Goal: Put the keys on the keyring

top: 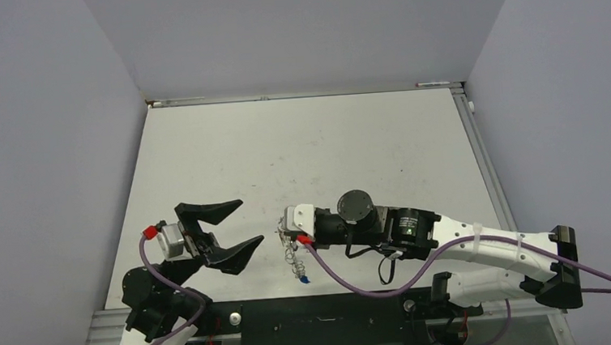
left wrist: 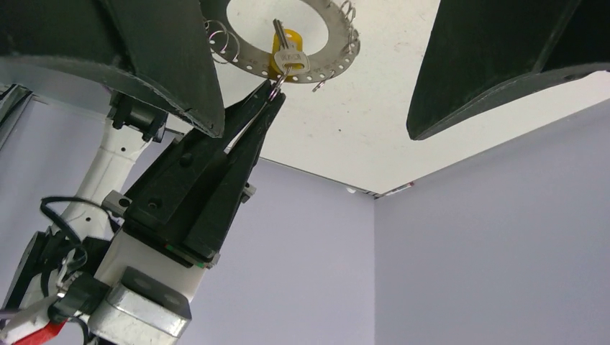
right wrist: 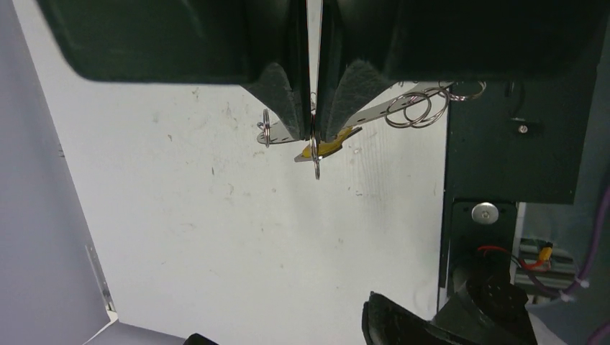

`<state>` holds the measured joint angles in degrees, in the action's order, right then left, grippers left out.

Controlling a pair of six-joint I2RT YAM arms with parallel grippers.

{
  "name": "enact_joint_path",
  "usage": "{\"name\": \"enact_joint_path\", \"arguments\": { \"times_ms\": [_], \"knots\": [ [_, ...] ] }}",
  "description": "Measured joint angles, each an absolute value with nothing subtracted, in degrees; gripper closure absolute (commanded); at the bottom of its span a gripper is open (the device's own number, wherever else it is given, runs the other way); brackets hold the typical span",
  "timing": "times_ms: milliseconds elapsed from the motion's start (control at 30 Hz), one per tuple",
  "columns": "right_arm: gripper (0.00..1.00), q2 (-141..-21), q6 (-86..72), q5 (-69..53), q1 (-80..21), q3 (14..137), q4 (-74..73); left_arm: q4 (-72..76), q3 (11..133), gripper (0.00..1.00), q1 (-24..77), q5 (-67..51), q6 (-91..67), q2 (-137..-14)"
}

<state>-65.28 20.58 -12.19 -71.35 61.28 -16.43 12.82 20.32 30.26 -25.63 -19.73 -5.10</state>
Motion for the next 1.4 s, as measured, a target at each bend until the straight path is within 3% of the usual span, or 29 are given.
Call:
{"name": "enact_joint_path", "arguments": {
  "times_ms": [267, 467, 733, 1033, 1167, 1400],
  "knots": [
    [0.95, -60.1, 11.5, -12.1, -71.2, 46.7, 3.4, 10.0, 24.4, 0.04, 30.3, -23.2, -23.6, -6.3],
    [0.95, -58.3, 6.0, -14.4, -70.0, 43.0, 11.0, 8.3, 27.2, 0.04, 30.3, -25.2, -21.6, -8.0],
    [0.95, -50.2, -9.0, -26.2, -56.5, 32.9, 29.3, 8.3, 29.3, 0.00, 30.3, -29.2, -18.3, -11.0],
    [0.95, -53.1, -21.5, -35.4, -53.2, 29.4, 49.3, 13.9, 28.3, 0.19, 30.3, -39.1, -17.7, -14.7],
    [0.95, -56.8, -23.1, -40.2, -52.8, 31.0, 49.2, 15.1, 26.5, 0.27, 30.3, -41.1, -17.8, -12.5],
    [0.95, -58.9, -15.5, -46.7, -52.9, 40.0, 34.5, 15.1, 24.4, 0.33, 31.1, -42.0, -17.8, -11.3]
  ]
}}
